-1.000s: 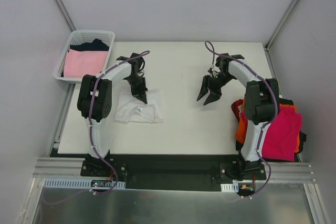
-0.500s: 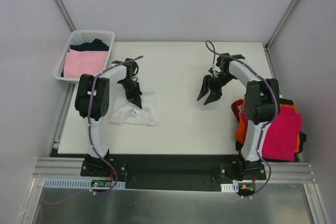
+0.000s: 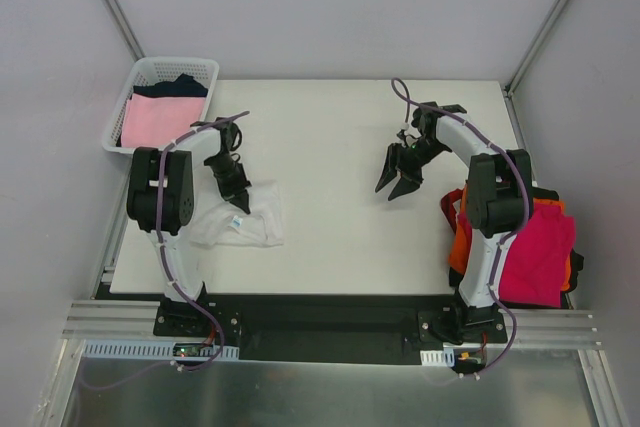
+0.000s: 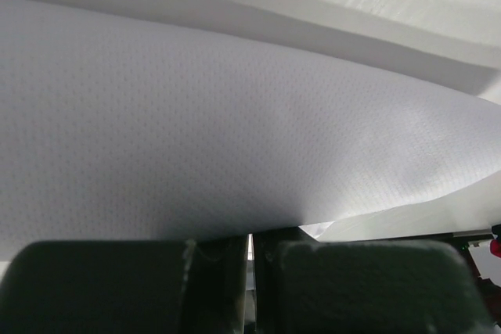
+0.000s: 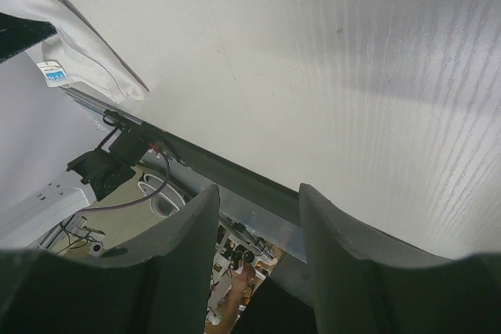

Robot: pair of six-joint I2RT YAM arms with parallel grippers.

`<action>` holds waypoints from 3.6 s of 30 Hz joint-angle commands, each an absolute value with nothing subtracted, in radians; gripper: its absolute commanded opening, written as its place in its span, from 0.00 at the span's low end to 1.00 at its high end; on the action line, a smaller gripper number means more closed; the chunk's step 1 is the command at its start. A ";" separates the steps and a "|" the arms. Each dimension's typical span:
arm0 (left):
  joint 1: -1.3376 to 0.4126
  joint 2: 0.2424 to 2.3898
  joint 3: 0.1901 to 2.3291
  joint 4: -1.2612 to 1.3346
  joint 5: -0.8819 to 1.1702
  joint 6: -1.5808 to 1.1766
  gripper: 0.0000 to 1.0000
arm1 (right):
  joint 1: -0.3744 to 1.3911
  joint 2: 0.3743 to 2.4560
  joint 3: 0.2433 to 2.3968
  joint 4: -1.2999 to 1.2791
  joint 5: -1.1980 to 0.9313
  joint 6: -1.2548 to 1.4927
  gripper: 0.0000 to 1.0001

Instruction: Fold and stack the t-shirts

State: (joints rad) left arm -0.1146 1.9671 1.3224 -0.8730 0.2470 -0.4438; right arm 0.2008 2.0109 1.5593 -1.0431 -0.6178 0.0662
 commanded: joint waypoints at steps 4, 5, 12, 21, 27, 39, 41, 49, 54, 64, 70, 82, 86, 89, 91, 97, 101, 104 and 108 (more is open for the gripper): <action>-0.101 1.931 1.299 -0.888 0.179 -0.399 0.00 | 0.196 2.005 1.560 -1.048 -0.638 0.061 0.48; -0.100 1.933 1.304 -0.890 0.178 -0.399 0.00 | 0.196 2.006 1.562 -1.046 -0.640 0.063 0.48; -0.100 1.939 1.357 -0.911 0.173 -0.396 0.00 | 0.196 2.022 1.588 -1.046 -0.649 0.069 0.48; -0.100 1.930 1.681 -1.045 0.159 -0.463 0.99 | 0.196 2.063 1.660 -1.051 -0.670 0.072 0.49; -0.100 1.928 1.810 -1.072 0.202 -0.529 0.99 | 0.195 2.147 1.790 -1.074 -0.683 0.100 0.42; -0.100 2.016 1.999 -1.039 0.463 -0.663 0.94 | 0.155 2.263 2.020 -1.104 -0.738 0.187 0.31; -0.100 2.026 2.000 -1.040 0.502 -0.689 0.93 | 0.156 2.240 2.013 -1.120 -0.706 0.172 0.31; -0.100 1.959 1.913 -1.039 0.522 -0.767 0.94 | 0.156 2.143 1.927 -1.216 -0.451 0.100 0.24; -0.100 1.853 1.833 -1.037 0.493 -0.837 0.93 | 0.156 2.089 1.850 -1.206 -0.393 0.091 0.29; -0.100 1.649 1.718 -0.991 0.387 -0.856 0.95 | 0.156 1.956 1.807 -1.166 -0.293 0.069 0.26; -0.094 1.569 1.717 -0.901 0.370 -0.810 0.99 | 0.149 1.859 1.689 -1.048 -0.385 0.107 0.24; -0.006 1.384 1.482 -0.739 0.518 -0.744 0.99 | 0.202 1.746 1.792 -1.173 -0.163 0.020 0.50; -0.006 1.378 1.480 -0.749 0.526 -0.727 0.99 | 0.282 1.700 1.856 -1.259 0.071 -0.034 0.96; -0.006 1.394 1.535 -0.817 0.491 -0.684 0.99 | 0.346 1.668 1.914 -1.290 0.282 -0.055 0.96; -0.006 1.407 1.620 -0.915 0.393 -0.638 0.99 | 0.371 1.645 1.925 -1.286 0.415 -0.055 0.96; -0.011 1.427 1.773 -1.112 -0.030 -0.580 0.99 | 0.482 1.519 1.896 -1.183 0.813 -0.029 0.96; -0.012 1.401 1.720 -1.158 -0.269 -0.575 0.99 | 0.474 1.482 1.778 -1.088 0.861 0.037 0.96; -0.014 1.385 1.703 -1.155 -0.342 -0.574 0.99 | 0.459 1.569 1.837 -1.182 0.724 0.089 0.96; -0.050 1.393 1.752 -1.143 -0.486 -0.510 0.89 | 0.491 1.699 2.026 -1.330 0.802 0.153 0.96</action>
